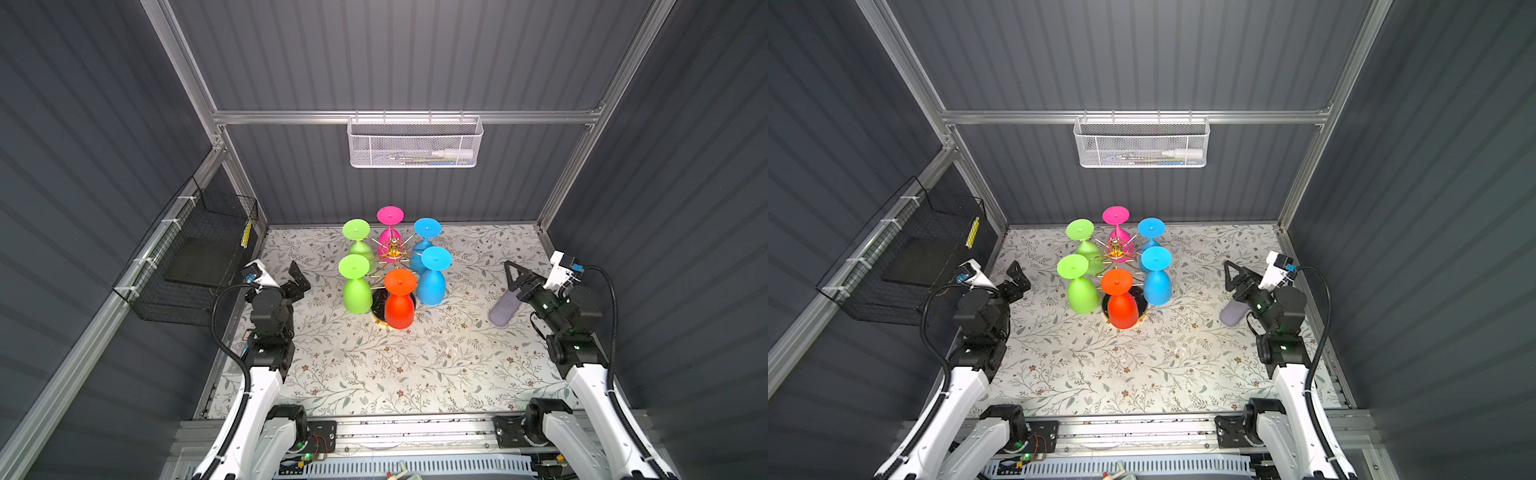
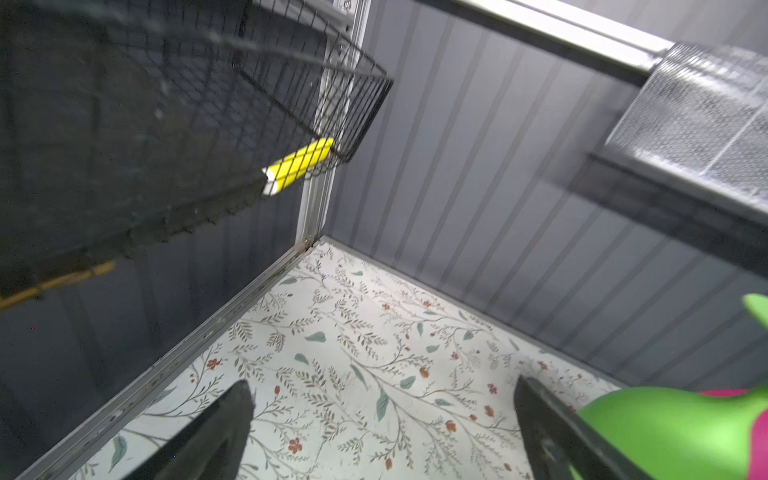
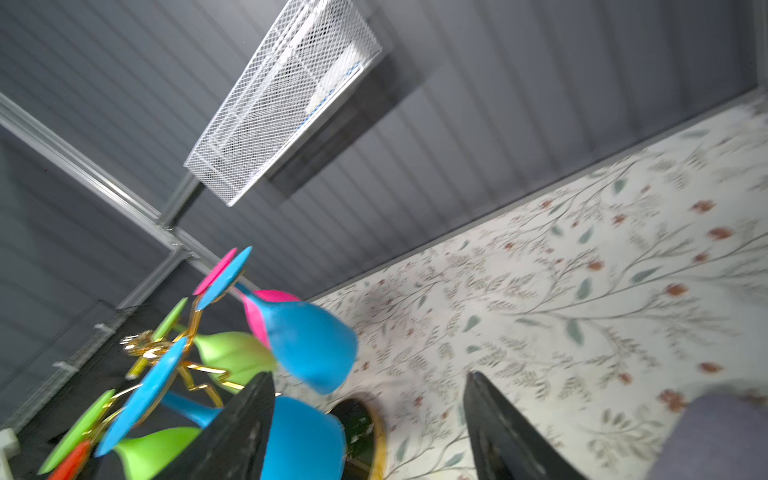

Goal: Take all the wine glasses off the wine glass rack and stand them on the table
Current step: 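Raise both grippers from rest toward the wine glass rack, then close the right gripper on the cyan glass stem while the left gripper hovers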

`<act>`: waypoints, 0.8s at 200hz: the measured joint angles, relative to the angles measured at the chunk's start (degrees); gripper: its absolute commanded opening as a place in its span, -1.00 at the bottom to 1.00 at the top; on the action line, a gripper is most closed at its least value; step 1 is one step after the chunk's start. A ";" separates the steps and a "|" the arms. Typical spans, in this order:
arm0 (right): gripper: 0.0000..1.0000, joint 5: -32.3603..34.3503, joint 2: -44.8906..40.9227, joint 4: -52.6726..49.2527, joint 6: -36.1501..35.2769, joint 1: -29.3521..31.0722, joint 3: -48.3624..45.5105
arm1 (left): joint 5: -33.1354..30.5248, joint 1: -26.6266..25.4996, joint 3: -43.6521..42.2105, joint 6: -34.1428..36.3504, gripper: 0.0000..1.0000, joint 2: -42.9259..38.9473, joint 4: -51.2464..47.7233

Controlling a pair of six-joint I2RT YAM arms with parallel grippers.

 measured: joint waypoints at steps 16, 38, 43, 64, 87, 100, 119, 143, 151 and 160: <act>0.30 -3.93 0.11 -1.20 3.02 1.27 0.66 | 1.51 0.00 0.44 -0.07 0.99 -1.31 -0.39; 0.26 -6.80 1.22 -3.65 5.14 4.39 3.67 | 5.18 0.11 3.56 0.28 0.99 0.42 -2.43; 0.25 -6.95 1.70 -4.26 5.27 5.44 4.72 | 6.14 0.11 4.33 0.42 0.99 1.05 -2.97; 0.25 -6.99 4.28 -7.28 4.96 10.32 9.70 | 10.19 0.11 6.69 1.01 0.99 3.43 -4.72; 0.20 -6.88 7.72 -9.35 4.61 14.60 13.86 | 13.86 0.11 7.58 1.29 0.99 5.42 -6.73; 0.19 -6.91 9.11 -9.40 4.94 15.72 14.38 | 16.55 0.11 7.61 1.77 0.98 6.01 -7.65; 0.18 -6.88 10.75 -9.53 5.86 16.70 14.40 | 20.70 0.11 7.96 2.56 0.95 6.45 -8.63; 0.18 -6.84 12.44 -10.29 6.43 17.64 15.15 | 25.46 0.11 9.97 3.02 0.93 7.50 -9.75; 0.18 -6.84 12.85 -10.40 6.62 17.90 15.56 | 26.99 0.11 10.71 3.23 0.92 7.80 -10.03; 0.18 -6.82 13.18 -10.40 6.86 18.21 15.91 | 28.57 0.11 11.41 3.41 0.91 8.07 -10.27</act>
